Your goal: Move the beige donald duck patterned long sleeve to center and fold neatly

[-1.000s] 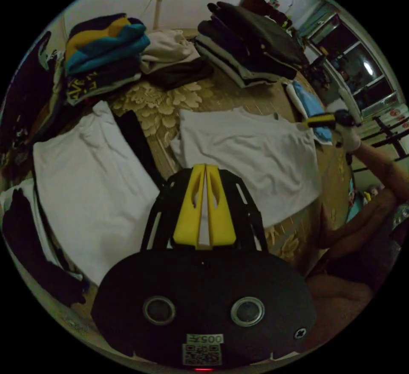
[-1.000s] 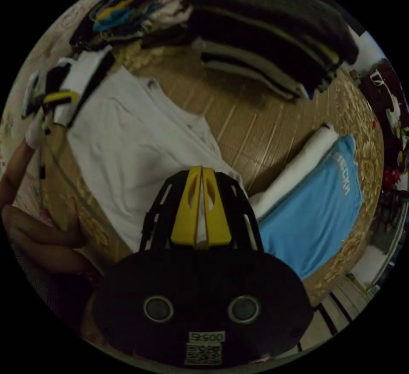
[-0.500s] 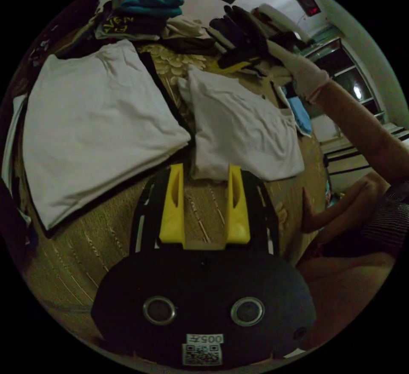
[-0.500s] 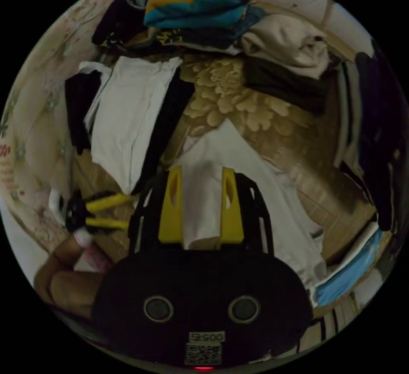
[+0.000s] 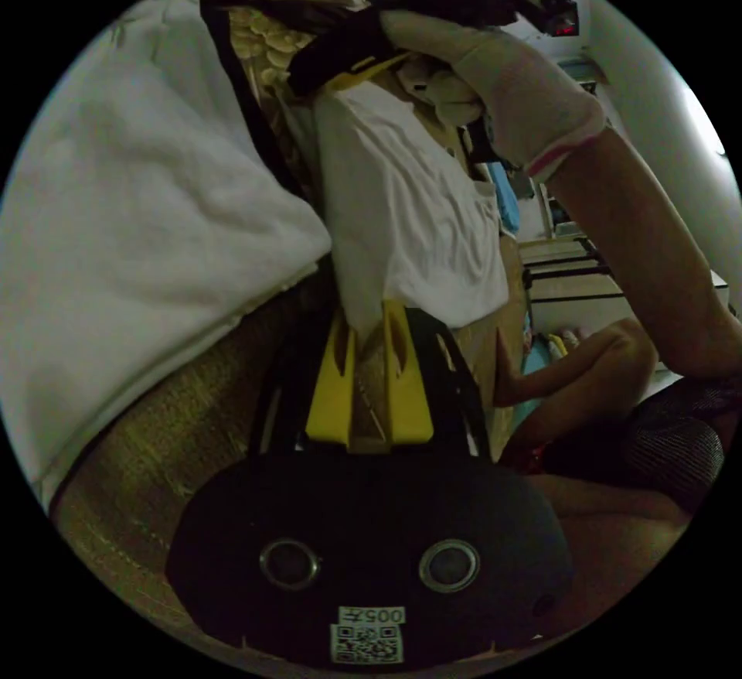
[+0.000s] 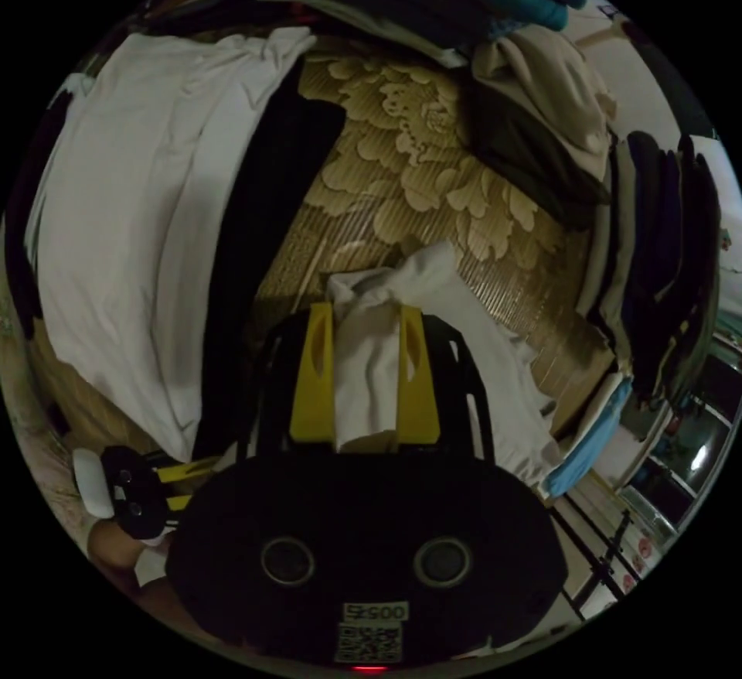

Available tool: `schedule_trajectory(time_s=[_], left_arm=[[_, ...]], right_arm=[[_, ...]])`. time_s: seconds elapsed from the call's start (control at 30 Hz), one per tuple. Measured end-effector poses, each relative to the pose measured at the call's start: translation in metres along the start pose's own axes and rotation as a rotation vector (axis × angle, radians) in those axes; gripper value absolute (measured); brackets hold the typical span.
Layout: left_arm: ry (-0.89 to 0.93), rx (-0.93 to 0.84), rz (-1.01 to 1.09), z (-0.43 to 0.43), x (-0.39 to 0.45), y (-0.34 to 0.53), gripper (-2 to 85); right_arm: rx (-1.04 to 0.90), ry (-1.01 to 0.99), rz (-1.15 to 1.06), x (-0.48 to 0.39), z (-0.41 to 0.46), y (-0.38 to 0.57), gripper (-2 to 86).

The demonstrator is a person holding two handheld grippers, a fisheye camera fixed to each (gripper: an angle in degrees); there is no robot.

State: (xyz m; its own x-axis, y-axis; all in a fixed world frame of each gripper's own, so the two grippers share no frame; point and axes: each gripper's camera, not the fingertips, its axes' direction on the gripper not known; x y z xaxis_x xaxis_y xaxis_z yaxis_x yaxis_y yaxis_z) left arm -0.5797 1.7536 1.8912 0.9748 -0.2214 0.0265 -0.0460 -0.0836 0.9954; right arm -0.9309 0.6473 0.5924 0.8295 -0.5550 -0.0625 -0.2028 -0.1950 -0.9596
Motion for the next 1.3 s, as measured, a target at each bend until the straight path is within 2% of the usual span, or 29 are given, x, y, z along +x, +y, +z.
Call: schedule_trajectory(time_s=[0.1, 0.27, 0.47, 0.53, 0.63, 0.77, 0.83, 1.03, 1.17, 1.23, 1.3], left_arm=[[-0.004, 0.049, 0.018, 0.008, 0.012, 0.002, 4.7], [-0.049, 0.128, 0.069, 0.005, 0.048, 0.009, 4.2], [-0.251, 0.145, 0.217, -0.003, 0.11, 0.008, 4.1], [-0.266, 0.139, 0.307, 0.003, 0.138, 0.003, 4.1], [-0.206, 0.089, 0.459, 0.037, 0.184, -0.012, 4.2], [-0.104, -0.04, 0.558, 0.129, 0.231, -0.043, 4.3], [-0.068, -0.102, 0.591, 0.172, 0.247, -0.055, 4.2], [-0.087, -0.36, 0.625, 0.304, 0.274, -0.081, 4.2], [-0.071, -0.307, 0.649, 0.325, 0.304, -0.086, 4.3], [-0.086, -0.271, 0.694, 0.334, 0.32, -0.085, 4.9], [-0.114, -0.286, 0.745, 0.355, 0.33, -0.083, 5.8]], right_arm=[[0.029, -0.002, 0.012, 0.014, 0.009, 0.005, 1.1], [0.12, -0.202, 0.093, 0.06, 0.022, 0.022, -0.7], [0.425, -0.72, 0.089, 0.148, 0.02, 0.065, -0.9], [0.531, -0.922, 0.029, 0.199, 0.024, 0.091, -0.9], [0.611, -1.042, -0.029, 0.268, 0.044, 0.135, -0.8], [0.609, -1.026, 0.061, 0.349, 0.097, 0.196, -0.9], [0.573, -1.019, 0.178, 0.392, 0.144, 0.233, -0.9], [0.485, -1.076, 0.393, 0.46, 0.251, 0.29, -1.1], [0.554, -1.146, 0.371, 0.491, 0.269, 0.31, -1.2], [0.579, -1.109, 0.34, 0.514, 0.276, 0.324, -1.1], [0.522, -1.033, 0.353, 0.529, 0.292, 0.332, -0.9]])
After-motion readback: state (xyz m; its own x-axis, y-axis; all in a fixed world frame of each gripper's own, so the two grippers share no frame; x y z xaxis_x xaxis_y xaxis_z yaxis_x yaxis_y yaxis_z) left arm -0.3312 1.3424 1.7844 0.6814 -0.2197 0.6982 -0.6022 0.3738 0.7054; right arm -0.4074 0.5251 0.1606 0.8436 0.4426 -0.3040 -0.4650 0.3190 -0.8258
